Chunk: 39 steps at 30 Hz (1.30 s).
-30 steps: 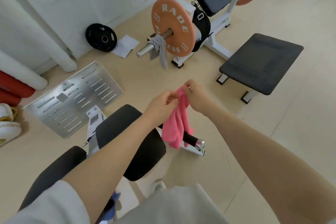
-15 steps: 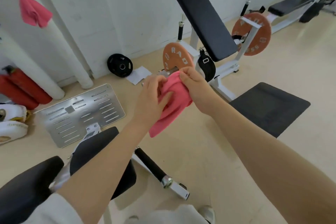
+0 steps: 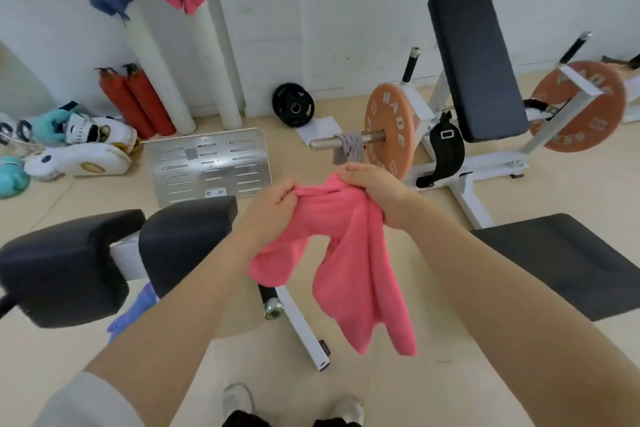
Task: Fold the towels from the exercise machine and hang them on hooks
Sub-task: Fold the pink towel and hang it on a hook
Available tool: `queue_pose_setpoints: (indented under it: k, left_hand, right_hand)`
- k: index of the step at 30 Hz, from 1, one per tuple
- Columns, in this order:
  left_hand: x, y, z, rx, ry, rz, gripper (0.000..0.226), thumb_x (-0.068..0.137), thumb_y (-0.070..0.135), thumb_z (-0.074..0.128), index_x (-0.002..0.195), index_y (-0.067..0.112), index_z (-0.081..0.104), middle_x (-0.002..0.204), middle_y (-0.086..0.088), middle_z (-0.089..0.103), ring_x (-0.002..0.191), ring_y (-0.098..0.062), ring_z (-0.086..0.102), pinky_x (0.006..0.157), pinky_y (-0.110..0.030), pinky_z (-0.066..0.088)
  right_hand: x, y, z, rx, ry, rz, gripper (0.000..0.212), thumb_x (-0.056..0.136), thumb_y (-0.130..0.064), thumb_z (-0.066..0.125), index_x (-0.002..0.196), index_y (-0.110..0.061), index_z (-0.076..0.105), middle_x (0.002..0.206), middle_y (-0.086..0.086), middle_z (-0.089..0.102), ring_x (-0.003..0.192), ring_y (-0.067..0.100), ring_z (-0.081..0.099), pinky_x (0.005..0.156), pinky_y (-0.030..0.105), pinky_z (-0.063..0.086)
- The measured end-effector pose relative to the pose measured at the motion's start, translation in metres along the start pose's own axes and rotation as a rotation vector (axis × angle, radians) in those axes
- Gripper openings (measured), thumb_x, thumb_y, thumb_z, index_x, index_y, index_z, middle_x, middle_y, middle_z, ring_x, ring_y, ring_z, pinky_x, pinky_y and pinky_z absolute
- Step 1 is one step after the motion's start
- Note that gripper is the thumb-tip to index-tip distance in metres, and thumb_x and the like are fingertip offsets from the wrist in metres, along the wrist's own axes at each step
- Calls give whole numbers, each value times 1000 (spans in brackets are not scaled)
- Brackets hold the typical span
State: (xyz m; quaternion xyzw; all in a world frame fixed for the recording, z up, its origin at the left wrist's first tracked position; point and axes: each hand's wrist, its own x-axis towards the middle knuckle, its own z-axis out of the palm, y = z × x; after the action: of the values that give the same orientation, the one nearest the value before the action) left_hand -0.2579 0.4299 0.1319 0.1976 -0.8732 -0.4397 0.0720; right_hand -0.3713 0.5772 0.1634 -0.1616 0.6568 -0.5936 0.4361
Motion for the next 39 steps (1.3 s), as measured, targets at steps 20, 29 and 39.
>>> queue_pose_setpoints:
  k: [20, 29, 39]
  left_hand:
    - [-82, -32, -126, -352, -412, 56, 74, 75, 54, 62, 87, -17, 49, 82, -13, 49, 75, -24, 42, 76, -39, 37]
    - [-106, -91, -170, 271, 2, 185, 27, 85, 33, 63, 106, 22, 49, 75, 7, 56, 67, -10, 51, 62, -26, 40]
    - [-135, -143, -218, 312, -1, 206, 27, 96, 24, 45, 69, 25, 46, 64, 7, 45, 60, -6, 43, 57, -21, 32]
  right_hand:
    - [-13, -4, 139, -402, -32, -324, 13, 89, -12, 58, 94, -12, 70, 89, -6, 69, 81, -5, 60, 75, 6, 46]
    - [-9, 14, 225, -762, 213, -490, 14, 83, -10, 59, 91, -8, 70, 80, 6, 64, 74, 10, 53, 59, 12, 39]
    - [-5, 19, 251, -710, 356, -331, 32, 93, -29, 46, 102, -3, 65, 98, 21, 67, 92, 35, 61, 83, 44, 48]
